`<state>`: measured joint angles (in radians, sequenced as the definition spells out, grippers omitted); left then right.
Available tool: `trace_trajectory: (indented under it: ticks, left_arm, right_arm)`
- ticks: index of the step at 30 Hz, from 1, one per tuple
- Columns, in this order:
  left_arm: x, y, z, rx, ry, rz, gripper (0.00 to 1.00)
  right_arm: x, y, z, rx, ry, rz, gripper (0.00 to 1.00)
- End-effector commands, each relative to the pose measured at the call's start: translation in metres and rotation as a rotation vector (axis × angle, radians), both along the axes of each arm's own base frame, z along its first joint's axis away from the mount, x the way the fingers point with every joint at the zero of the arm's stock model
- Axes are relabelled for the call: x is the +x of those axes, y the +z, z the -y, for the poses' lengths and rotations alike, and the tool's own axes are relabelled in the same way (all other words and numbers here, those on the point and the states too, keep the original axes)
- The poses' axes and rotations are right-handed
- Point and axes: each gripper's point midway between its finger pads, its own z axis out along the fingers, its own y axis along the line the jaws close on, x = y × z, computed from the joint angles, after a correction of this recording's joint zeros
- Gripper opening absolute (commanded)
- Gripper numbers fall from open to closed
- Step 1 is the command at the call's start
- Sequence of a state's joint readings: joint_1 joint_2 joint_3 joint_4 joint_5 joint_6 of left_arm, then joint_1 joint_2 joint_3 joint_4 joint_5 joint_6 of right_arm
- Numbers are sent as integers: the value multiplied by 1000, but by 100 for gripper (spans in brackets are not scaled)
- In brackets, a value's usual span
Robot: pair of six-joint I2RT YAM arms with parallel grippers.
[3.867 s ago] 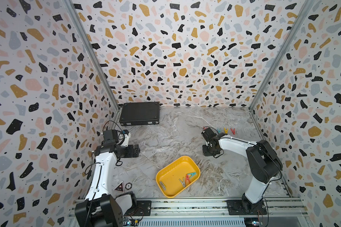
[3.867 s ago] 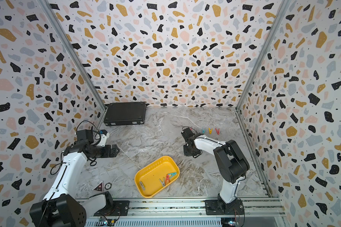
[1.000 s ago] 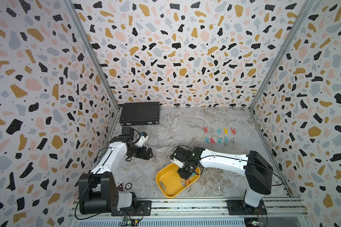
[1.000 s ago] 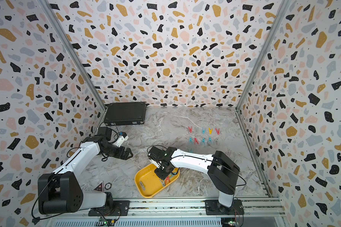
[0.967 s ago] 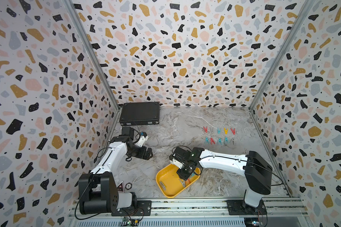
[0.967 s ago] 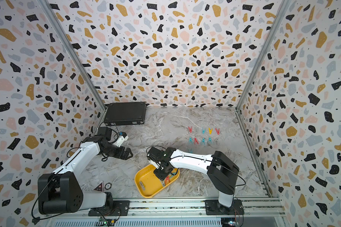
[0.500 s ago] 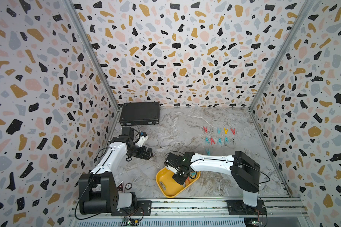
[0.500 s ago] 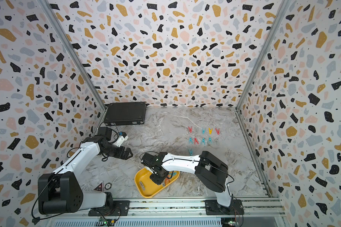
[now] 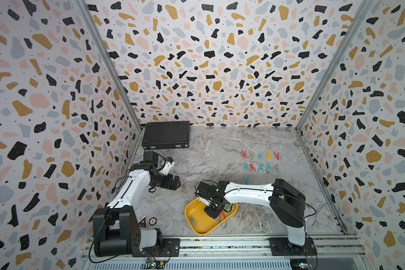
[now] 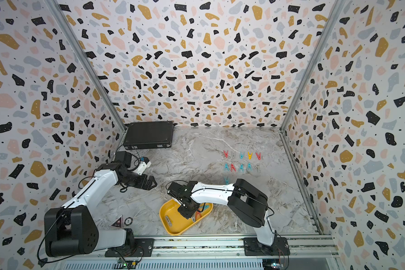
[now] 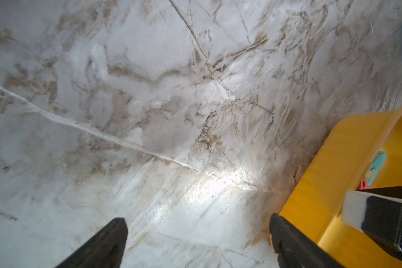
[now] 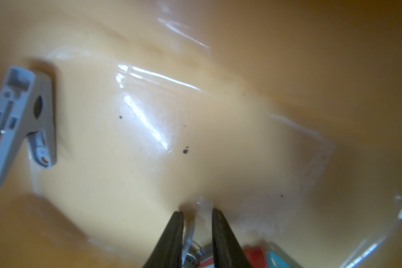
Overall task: Take the clothespins out of the storage box
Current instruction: Pick up the clothespin from the storage box, then place the clothespin at the center of the board.
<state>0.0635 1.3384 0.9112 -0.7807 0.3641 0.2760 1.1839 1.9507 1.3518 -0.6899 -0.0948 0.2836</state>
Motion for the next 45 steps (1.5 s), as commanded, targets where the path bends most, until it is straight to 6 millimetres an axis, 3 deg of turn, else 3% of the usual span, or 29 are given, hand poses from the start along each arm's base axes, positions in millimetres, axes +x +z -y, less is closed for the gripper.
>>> trace_trajectory:
  ticks: [1, 3, 6, 20, 25, 28, 34, 45]
  left_arm:
    - [-1, 2, -1, -3, 4, 11, 100]
    - [0, 1, -2, 0, 5, 11, 100]
    - [0, 0, -3, 4, 8, 8, 100]
    - [0, -3, -4, 13, 11, -1, 100]
    - [0, -3, -5, 15, 11, -4, 100]
    - [0, -4, -5, 15, 10, -2, 100]
    - [-1, -4, -5, 14, 10, -4, 100]
    - [0, -5, -4, 12, 7, -7, 100]
  right_arm:
    - [1, 7, -2, 12, -8, 9, 17]
    - [3, 15, -4, 33, -8, 23, 7]
    - [6, 27, -6, 59, -7, 47, 0]
    - [17, 85, -15, 195, -30, 129, 0]
    - [36, 107, -6, 234, -121, 167, 0]
    - [56, 120, 10, 252, -197, 200, 0]
    - [102, 132, 65, 254, -381, 221, 0]
    - [165, 110, 188, 166, -696, 189, 0]
